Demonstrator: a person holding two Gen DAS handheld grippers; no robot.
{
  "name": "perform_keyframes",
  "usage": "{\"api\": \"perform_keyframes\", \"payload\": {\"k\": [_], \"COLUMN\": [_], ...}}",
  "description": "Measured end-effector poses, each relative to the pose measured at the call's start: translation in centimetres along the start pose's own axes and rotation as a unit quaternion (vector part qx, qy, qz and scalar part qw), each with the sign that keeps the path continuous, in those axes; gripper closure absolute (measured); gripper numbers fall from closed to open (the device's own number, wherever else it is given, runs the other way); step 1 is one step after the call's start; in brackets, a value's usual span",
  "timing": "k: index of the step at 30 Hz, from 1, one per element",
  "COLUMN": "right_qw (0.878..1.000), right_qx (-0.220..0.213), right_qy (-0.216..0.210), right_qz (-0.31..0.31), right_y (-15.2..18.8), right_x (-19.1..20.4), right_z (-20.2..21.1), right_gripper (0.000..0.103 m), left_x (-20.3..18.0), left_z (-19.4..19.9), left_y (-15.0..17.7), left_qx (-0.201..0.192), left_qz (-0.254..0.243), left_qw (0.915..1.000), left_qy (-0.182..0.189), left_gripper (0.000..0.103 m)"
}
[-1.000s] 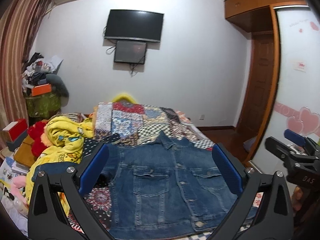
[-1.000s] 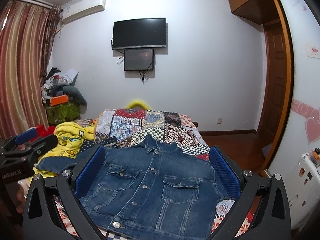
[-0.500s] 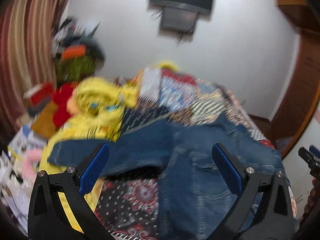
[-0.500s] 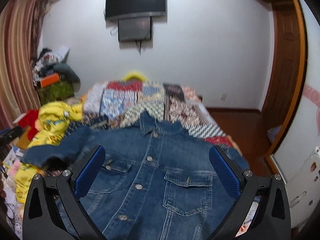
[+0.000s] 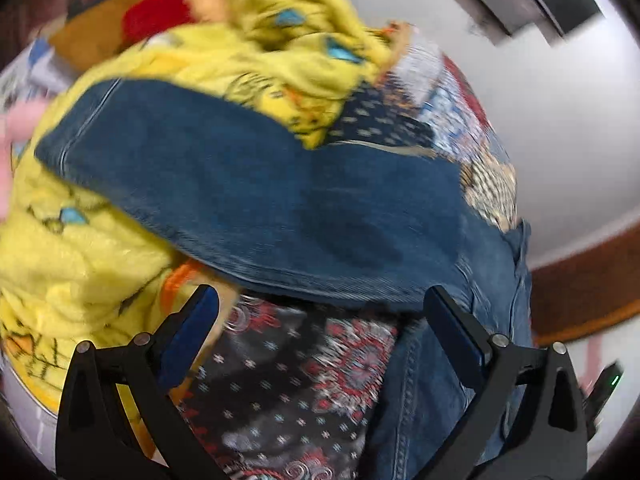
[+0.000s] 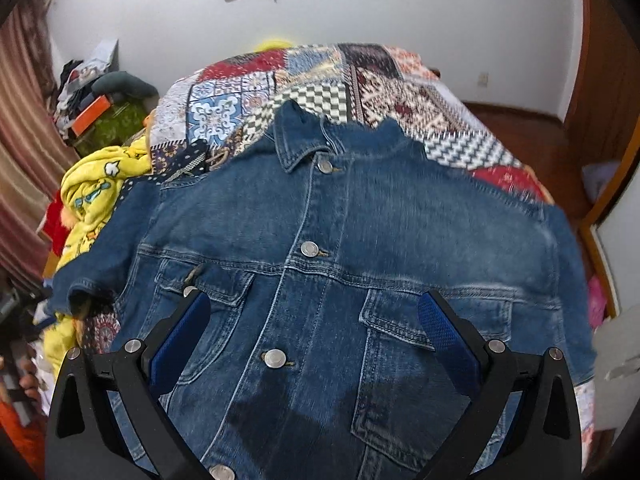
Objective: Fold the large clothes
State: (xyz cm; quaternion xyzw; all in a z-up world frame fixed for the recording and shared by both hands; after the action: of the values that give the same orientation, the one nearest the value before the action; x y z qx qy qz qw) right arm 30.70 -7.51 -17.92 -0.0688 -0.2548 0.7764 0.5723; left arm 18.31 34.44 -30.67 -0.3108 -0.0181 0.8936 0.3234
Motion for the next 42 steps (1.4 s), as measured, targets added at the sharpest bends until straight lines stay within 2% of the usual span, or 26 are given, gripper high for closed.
{"api": "perform_keyframes", "payload": {"k": [4, 7, 10, 11, 12, 13, 15, 16, 18, 21, 22, 26, 31, 34, 38, 42], "right_qw": [1.0, 0.999, 0.999, 0.999, 0.999, 0.999, 0.999, 0.999, 0.999, 0.999, 0.999, 0.999, 0.999, 0.998, 0.998, 0.997], "right_qx": [0.011, 0.019, 0.025, 0.026, 0.027, 0.027, 0.026, 0.026, 0.023, 0.019, 0.018, 0.012, -0.006, -0.015, -0.021, -0.029], "right_qy": [-0.007, -0.011, -0.013, -0.013, -0.014, -0.015, -0.016, -0.015, -0.013, -0.009, -0.008, -0.009, -0.013, -0.012, -0.009, -0.009], "right_qz": [-0.019, -0.027, -0.034, -0.035, -0.037, -0.038, -0.038, -0.038, -0.035, -0.029, -0.027, -0.03, -0.046, -0.052, -0.062, -0.073], "right_y": [-0.1, -0.1, -0.2, -0.2, -0.2, -0.2, -0.3, -0.3, -0.4, -0.5, -0.5, -0.6, -0.8, -0.8, -0.7, -0.5], "right_x": [-1.0, -1.4, -1.6, -1.6, -1.7, -1.8, -1.8, -1.8, -1.7, -1.7, -1.7, -2.0, -3.2, -4.1, -5.5, -7.1], "right_z": [-0.6, -1.1, -1.4, -1.4, -1.4, -1.3, -1.2, -1.1, -0.8, -0.3, -0.1, 0.6, 2.0, 2.8, 3.7, 4.7], "right_gripper": [0.0, 0.0, 0.0, 0.0, 0.0, 0.0, 0.0, 0.0, 0.0, 0.0, 0.0, 0.0, 0.0, 0.0, 0.0, 0.0], "left_x": [3.2, 4.5, 5.7, 6.2, 6.4, 6.5, 6.5, 6.1, 5.3, 2.3, 1.4, -4.5, -14.9, -20.7, -28.3, -33.9], "left_z": [-1.0, -1.4, -1.8, -2.0, -2.0, -1.8, -1.4, -1.1, -0.5, 1.5, 2.1, 5.7, 9.7, 10.6, 9.8, 6.5], "left_y": [-1.1, -1.8, -2.7, -3.1, -3.5, -3.9, -4.4, -4.7, -5.0, -5.6, -5.9, -7.7, -8.6, -7.8, -5.4, -1.7], "left_qx": [0.013, 0.009, -0.001, -0.006, -0.012, -0.024, -0.039, -0.049, -0.064, -0.102, -0.113, -0.164, -0.218, -0.219, -0.198, -0.165], "left_qz": [0.066, 0.082, 0.089, 0.091, 0.088, 0.077, 0.053, 0.034, 0.008, -0.047, -0.057, -0.097, -0.177, -0.218, -0.269, -0.32], "left_qw": [0.9974, 0.9963, 0.996, 0.9958, 0.9958, 0.9957, 0.994, 0.9918, 0.9882, 0.9778, 0.9763, 0.973, 0.9575, 0.951, 0.9418, 0.9316], "left_qy": [0.025, 0.021, 0.001, -0.008, -0.02, -0.045, -0.087, -0.113, -0.139, -0.177, -0.175, -0.131, -0.068, -0.017, 0.035, 0.048], "left_gripper": [0.009, 0.014, 0.028, 0.037, 0.047, 0.051, 0.067, 0.071, 0.082, 0.091, 0.092, 0.094, 0.095, 0.095, 0.095, 0.095]}}
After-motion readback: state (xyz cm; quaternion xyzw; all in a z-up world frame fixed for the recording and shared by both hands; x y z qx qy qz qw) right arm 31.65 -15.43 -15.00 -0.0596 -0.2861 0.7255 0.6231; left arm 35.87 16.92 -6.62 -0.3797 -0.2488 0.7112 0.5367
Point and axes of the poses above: each gripper's, at about its wrist camera, not at the fingertips, and z roughly against the way its jaws point, x to its left, y to its underside, the point moved 6 cm from there along -z, roughly the way its jaws point, and after that the axes turned 6 degrees about x, right-handed, at the moved point
